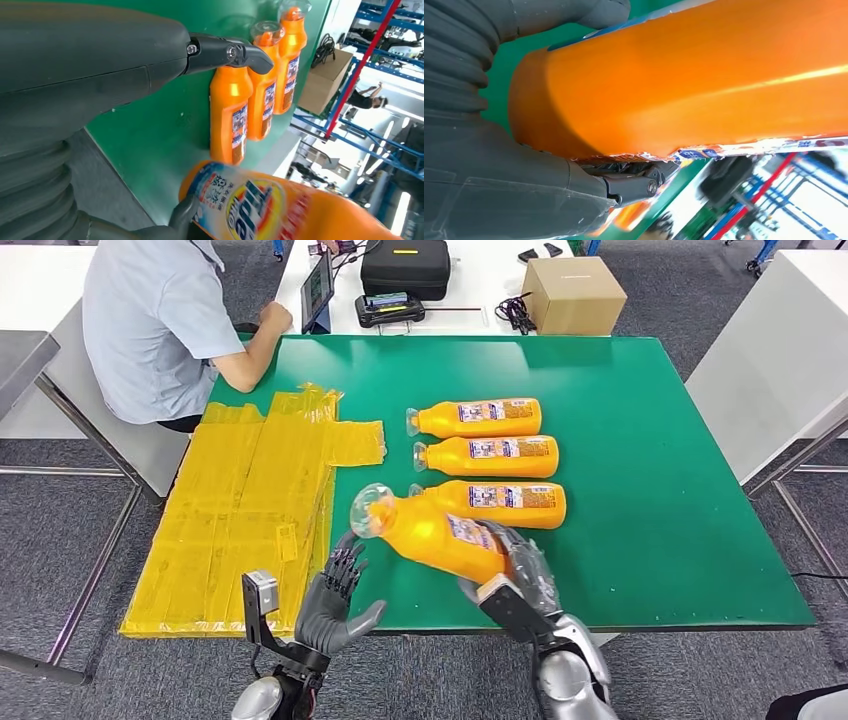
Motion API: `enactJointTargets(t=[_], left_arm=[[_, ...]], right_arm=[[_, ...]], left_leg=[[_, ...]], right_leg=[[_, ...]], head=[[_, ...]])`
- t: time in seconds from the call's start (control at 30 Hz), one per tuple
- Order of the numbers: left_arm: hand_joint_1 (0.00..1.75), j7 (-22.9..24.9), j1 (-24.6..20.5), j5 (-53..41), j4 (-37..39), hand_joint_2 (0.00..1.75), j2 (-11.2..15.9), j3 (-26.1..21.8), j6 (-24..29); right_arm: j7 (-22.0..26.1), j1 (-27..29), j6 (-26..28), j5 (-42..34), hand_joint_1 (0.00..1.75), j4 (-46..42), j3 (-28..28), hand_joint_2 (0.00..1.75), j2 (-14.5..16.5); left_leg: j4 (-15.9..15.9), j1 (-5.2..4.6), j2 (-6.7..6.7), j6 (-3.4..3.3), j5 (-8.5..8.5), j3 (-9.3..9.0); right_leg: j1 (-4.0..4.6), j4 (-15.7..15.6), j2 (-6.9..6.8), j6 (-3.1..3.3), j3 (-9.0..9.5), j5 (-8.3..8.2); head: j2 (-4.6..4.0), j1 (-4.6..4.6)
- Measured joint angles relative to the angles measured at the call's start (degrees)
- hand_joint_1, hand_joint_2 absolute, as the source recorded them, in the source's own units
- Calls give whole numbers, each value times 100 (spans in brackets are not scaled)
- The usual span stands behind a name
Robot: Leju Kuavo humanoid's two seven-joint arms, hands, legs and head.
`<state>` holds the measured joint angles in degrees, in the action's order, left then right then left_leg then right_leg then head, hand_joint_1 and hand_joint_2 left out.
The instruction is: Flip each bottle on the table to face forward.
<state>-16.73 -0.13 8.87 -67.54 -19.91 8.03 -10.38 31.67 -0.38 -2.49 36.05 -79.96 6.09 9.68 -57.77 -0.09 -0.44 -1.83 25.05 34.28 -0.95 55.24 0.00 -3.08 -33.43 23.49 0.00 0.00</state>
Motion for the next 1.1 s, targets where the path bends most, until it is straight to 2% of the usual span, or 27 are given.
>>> enactJointTargets(t=[0.23,0.57,0.9,1.1], left_arm=[[0,-268,-129,126,131,175,0,61,0],[0,-432,-326,96,125,175,0,180,70],[0,-698,-420,425,126,175,2,284,-273],[0,-710,-429,451,133,175,2,284,-289]], right_arm=[[-87,-79,1,-90,175,198,307,175,273],[-91,-289,130,72,175,889,583,175,490],[-132,-541,249,132,175,1480,640,175,580],[-122,-632,305,181,175,1715,665,175,633]], left_leg=[[0,1,-3,1,-1,3],[0,1,-5,0,-2,5],[0,1,-5,1,-2,5],[0,1,-5,1,-2,5]], right_leg=[[1,2,0,0,-3,0],[0,2,0,0,-3,0],[0,2,0,0,-4,0],[0,2,0,0,-5,0]], head=[[0,0],[0,0],[0,0],[0,0]])
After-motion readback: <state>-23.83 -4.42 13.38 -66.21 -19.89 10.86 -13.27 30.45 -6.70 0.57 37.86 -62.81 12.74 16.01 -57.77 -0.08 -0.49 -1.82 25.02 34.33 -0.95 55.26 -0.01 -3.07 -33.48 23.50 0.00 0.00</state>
